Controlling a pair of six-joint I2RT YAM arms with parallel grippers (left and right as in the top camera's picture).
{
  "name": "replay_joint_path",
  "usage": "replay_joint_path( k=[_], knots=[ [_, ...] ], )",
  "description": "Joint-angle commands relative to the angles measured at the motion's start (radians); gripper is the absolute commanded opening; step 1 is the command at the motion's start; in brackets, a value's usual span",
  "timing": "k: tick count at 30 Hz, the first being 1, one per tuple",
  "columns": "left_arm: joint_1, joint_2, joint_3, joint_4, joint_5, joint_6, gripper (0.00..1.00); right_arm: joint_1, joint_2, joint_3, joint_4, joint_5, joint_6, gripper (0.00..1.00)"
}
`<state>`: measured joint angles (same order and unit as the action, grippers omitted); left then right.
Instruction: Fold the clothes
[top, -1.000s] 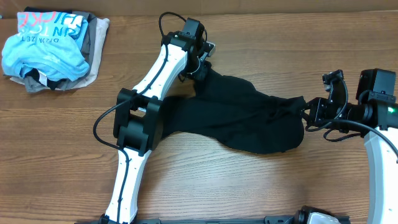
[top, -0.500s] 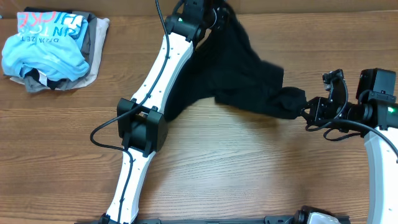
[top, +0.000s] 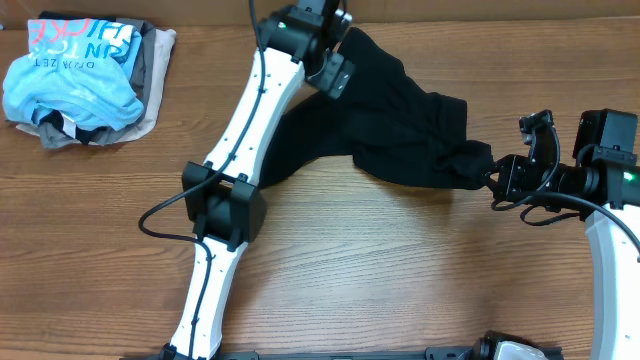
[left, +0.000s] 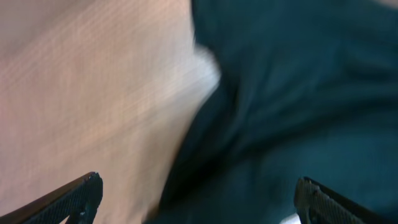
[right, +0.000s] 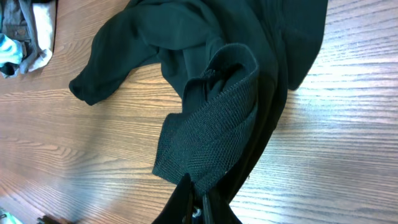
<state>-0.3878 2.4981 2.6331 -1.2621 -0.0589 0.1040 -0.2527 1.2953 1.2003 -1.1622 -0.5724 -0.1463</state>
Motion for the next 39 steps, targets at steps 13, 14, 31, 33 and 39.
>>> replay_joint_path(
  k=[13,14,31,33,39],
  knots=[
    [0.250,-0.002,-0.169,-0.162,0.254,0.065,0.95,0.006,-0.002,-0.003,0.006,0.037,-0.007,0.04],
    [0.252,-0.001,-0.193,-0.154,0.268,0.080,0.95,0.006,-0.002,-0.003,0.006,0.037,-0.007,0.04],
    [0.247,0.000,-0.449,0.079,0.374,0.116,0.78,0.006,-0.002,-0.003,0.010,0.037,-0.006,0.04],
    [0.245,0.000,-0.450,0.094,0.375,0.105,0.66,0.006,-0.002,-0.003,0.010,0.037,-0.006,0.04],
    [0.237,0.000,-0.450,0.122,0.378,0.097,0.14,0.006,-0.002,-0.003,0.011,0.037,-0.006,0.04]
  ],
)
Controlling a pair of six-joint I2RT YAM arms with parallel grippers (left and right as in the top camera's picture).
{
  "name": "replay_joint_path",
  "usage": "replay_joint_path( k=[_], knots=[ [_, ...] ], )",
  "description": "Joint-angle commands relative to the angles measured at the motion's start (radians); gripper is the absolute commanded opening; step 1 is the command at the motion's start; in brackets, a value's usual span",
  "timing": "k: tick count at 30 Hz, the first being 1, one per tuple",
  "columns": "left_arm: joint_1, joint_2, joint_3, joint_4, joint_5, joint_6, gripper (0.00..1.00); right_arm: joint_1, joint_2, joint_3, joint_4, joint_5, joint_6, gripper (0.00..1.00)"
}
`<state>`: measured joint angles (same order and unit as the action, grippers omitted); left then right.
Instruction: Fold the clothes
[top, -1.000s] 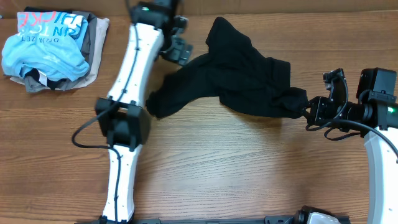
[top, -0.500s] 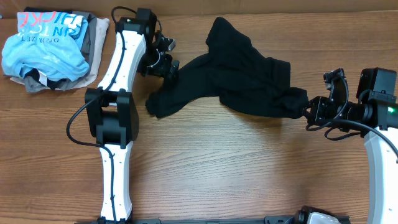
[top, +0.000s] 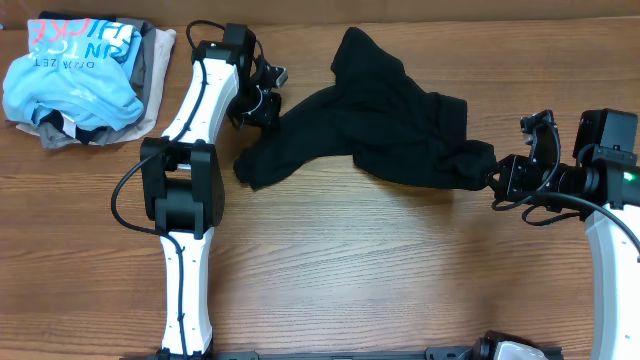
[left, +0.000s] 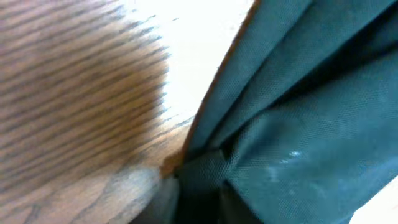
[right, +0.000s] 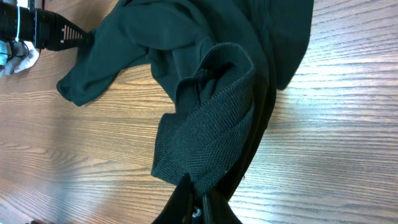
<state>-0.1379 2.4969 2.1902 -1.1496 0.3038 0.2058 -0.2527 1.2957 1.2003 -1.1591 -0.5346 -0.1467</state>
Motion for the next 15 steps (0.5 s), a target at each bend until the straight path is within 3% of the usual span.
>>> replay_joint_path(
  k=[1,3,8,15],
  knots=[
    [-0.013,0.001,-0.003,0.011,0.015,-0.007,0.11,0.006,-0.002,-0.003,0.009,0.000,-0.006,0.04],
    [-0.013,0.001,0.018,0.010,0.010,-0.023,0.04,0.006,-0.002,-0.003,0.011,0.000,-0.006,0.04],
    [-0.011,0.001,0.135,-0.034,0.000,-0.057,0.04,0.006,-0.002,-0.003,0.015,0.000,-0.006,0.04],
    [-0.011,0.000,0.431,-0.189,-0.023,-0.058,0.05,0.006,-0.002,-0.003,0.030,0.010,0.018,0.04]
  ],
)
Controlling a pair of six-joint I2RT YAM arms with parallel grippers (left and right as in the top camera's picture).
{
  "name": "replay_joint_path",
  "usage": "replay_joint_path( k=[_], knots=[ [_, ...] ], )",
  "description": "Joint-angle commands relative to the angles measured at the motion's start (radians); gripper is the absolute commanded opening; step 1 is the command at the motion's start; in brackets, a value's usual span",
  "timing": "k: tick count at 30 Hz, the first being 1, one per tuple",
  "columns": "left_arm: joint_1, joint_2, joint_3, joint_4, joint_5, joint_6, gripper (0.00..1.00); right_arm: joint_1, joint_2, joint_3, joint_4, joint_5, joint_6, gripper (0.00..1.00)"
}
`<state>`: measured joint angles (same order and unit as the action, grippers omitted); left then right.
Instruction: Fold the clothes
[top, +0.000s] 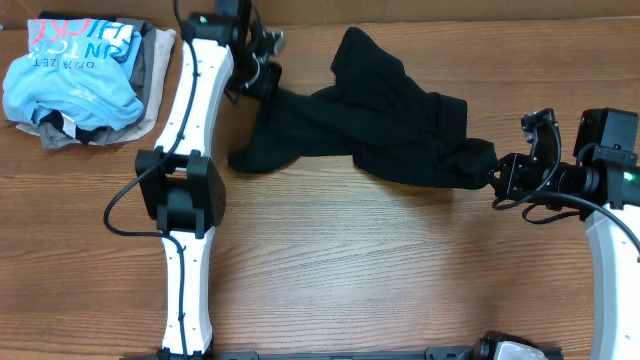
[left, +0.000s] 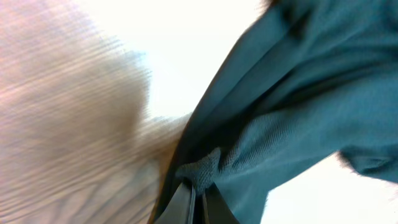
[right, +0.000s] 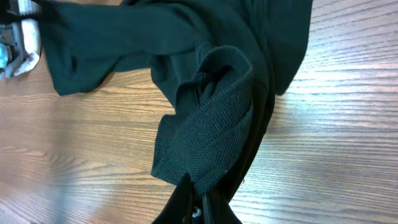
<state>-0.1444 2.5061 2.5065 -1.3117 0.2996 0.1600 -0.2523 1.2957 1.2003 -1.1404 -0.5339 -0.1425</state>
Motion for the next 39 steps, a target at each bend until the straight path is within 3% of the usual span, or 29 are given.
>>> replay_joint_path(
  k=[1,9,14,30,39],
  knots=[
    [-0.005,-0.010,0.188,-0.072,-0.037,-0.012,0.04,0.006,-0.002,-0.003,0.015,0.010,0.013,0.04],
    [-0.006,-0.010,0.440,-0.277,-0.125,-0.029,0.04,0.003,-0.002,0.013,0.037,0.010,0.014,0.04],
    [0.014,-0.050,0.637,-0.340,-0.263,-0.148,0.04,-0.055,-0.002,0.199,0.058,0.029,0.070,0.04],
    [0.042,-0.614,0.636,-0.197,-0.551,-0.195,0.04,-0.369,-0.004,0.980,-0.127,0.073,0.170,0.04],
    [0.042,-0.702,0.631,-0.203,-0.563,-0.193,0.04,-0.424,-0.006,1.249,-0.224,0.074,0.145,0.04]
  ],
)
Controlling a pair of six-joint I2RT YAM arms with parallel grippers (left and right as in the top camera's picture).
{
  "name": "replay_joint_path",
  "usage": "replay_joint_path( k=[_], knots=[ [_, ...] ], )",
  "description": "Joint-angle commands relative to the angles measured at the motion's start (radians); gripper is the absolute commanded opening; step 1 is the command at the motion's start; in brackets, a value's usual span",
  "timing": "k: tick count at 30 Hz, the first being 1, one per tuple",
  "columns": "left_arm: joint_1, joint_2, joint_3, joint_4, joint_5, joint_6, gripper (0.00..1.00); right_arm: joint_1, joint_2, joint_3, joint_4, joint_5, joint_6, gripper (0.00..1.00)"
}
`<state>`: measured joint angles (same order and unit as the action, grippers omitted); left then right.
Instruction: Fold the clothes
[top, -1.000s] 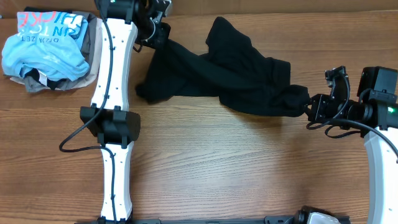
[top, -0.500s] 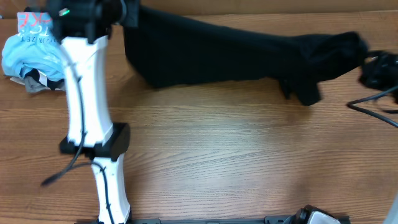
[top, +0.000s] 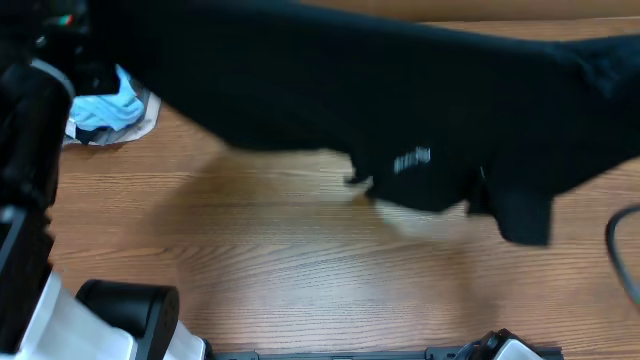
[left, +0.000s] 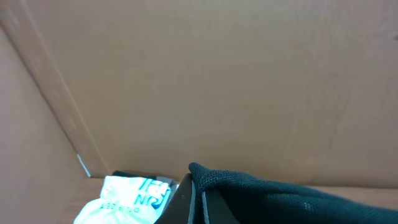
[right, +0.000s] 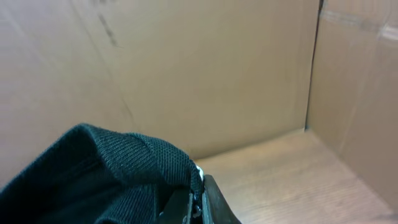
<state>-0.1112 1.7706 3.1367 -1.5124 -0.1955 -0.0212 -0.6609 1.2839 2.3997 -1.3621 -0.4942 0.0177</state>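
Observation:
A black garment (top: 400, 110) hangs stretched in the air across the whole overhead view, close to the camera, with a small white label showing on it. My left gripper (left: 198, 199) is shut on one edge of the black fabric (left: 280, 196). My right gripper (right: 198, 202) is shut on another bunched edge of it (right: 93, 168). Both wrist views face the cardboard walls, high above the table. In the overhead view the cloth hides both grippers; only the left arm (top: 30, 150) shows at the left.
A pile of folded clothes with a light blue printed shirt on top (top: 105, 112) lies at the far left, also seen low in the left wrist view (left: 127, 199). The wooden table (top: 300, 260) lies below the garment. Cardboard walls enclose the back and sides.
The garment lay on the table, held at its left and right ends. Now both grippers are raised high and the garment hangs spread between them, off the table.
My right gripper held the garment's right end throughout. The left gripper was open over the crumpled garment's far side, then shut on its left part, then held that part farther toward the far left. Now both hold the garment up, stretched wide.

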Motion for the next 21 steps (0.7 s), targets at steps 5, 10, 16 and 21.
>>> replay_joint_path(
  k=[5,10,16,21],
  knots=[
    [0.008,0.068,-0.047,0.006,-0.067,-0.012,0.04,-0.015,0.027,0.048,-0.044,0.016,-0.045,0.04],
    [0.008,0.145,-0.085,0.007,-0.058,-0.012,0.04,-0.012,0.114,0.048,-0.089,-0.094,-0.099,0.04],
    [0.008,0.292,-0.092,0.077,-0.032,-0.013,0.04,0.048,0.285,0.048,-0.033,-0.121,-0.124,0.04],
    [0.008,0.409,-0.092,0.278,-0.032,-0.013,0.04,0.134,0.444,0.048,0.201,-0.100,-0.069,0.04]
  ],
)
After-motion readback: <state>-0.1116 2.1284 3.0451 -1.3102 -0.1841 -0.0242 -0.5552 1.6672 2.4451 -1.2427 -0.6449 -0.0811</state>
